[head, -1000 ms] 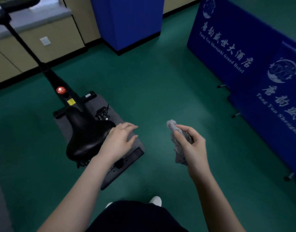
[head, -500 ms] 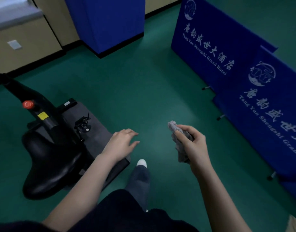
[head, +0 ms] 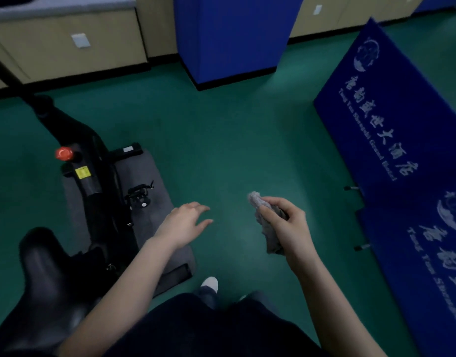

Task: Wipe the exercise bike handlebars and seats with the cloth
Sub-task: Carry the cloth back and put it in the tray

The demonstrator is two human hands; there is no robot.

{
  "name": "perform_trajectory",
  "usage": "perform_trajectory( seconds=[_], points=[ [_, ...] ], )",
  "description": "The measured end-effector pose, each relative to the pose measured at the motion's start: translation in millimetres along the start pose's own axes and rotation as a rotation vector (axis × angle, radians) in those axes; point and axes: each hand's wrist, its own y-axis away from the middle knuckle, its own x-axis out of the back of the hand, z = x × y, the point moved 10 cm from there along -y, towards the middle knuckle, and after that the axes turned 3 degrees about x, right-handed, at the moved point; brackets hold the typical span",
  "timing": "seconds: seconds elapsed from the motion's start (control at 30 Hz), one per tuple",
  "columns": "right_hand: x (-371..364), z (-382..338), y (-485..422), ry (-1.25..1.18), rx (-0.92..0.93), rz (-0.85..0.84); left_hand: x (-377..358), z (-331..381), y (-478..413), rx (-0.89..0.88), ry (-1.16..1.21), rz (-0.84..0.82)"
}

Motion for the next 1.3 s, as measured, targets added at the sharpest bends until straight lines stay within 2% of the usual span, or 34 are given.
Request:
perform_trajectory(
  seconds=[0.23,0.43,0.63,0.83,1.07,1.3],
  points=[
    [-38,-20,-88,0.05,0.039,-0.218,24,-29,-31,0.209,0.016,0.099],
    [-33,-57,-175,0.047,0.088,-0.378,45,-6,-90,0.353,0.037,0.152],
    [1,-100,-268,0.05,0.132,-0.423,82,42,-161,0.395,0.08,0.232],
    [0,-126,-333,0.032,0.12,-0.461,120,50,-207,0.463,0.099,0.317],
    [-53,-152,-397,0.04,0.11,-0.54,157,13,-243,0.569,0.163,0.367],
    [-144,-193,-468,0.071,0.136,-0.572,219,-67,-303,0.6,0.233,0.453]
  ],
)
